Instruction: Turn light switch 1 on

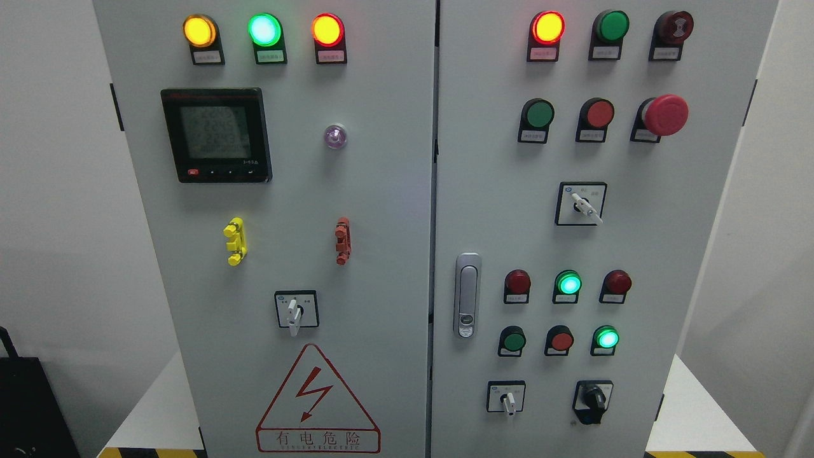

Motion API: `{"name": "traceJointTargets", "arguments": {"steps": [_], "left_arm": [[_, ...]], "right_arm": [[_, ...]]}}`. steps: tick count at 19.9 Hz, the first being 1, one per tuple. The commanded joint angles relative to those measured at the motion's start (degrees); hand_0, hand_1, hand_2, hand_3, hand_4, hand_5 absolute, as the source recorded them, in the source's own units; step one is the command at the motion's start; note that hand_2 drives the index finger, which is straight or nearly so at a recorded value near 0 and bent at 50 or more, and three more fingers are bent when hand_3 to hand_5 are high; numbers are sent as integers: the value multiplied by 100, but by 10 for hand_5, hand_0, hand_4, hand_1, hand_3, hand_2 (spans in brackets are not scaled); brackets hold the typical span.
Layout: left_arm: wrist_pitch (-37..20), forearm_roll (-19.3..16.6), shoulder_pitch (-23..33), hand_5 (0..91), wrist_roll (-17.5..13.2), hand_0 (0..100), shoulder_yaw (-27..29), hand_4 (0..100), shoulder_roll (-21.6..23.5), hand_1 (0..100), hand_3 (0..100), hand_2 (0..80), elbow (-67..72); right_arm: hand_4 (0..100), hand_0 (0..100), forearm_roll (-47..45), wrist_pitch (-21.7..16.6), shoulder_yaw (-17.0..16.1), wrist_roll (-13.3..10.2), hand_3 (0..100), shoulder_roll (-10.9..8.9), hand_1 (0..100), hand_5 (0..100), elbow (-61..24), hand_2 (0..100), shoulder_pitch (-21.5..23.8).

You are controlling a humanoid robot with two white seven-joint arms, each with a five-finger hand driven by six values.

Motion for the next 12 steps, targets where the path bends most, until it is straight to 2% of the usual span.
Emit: {"name": "traceJointTargets", "arguments": {"steps": [1, 3, 7, 10, 12], "left_arm": [[-81, 11, 438, 0, 37, 314, 17, 58, 192, 85, 0, 0, -1545], [-116, 11, 508, 0, 37, 314, 52, 80, 235, 89, 0, 0, -1844], [-274, -24, 859, 0, 238, 312, 219, 152, 297, 111, 68, 0, -2932], [-301, -383, 1167, 0, 248, 316, 596, 249, 306, 144, 165, 0, -3995], [-510, -691, 1185, 0, 239, 321, 878, 305, 306, 159, 232, 0, -4550]], "right_arm": [[0, 0, 0, -2, 1, 4, 0, -6, 0, 0, 0, 0, 0], [0, 0, 0, -2, 1, 4, 0, -6, 0, 0, 0, 0, 0], [0, 0, 0, -2, 1, 4, 0, 3, 0, 0, 0, 0, 0], [0, 0, 0, -2, -8, 4, 0, 3, 0, 0, 0, 0, 0], [0, 0, 0, -2, 1, 4, 0, 3, 0, 0, 0, 0, 0]]}}
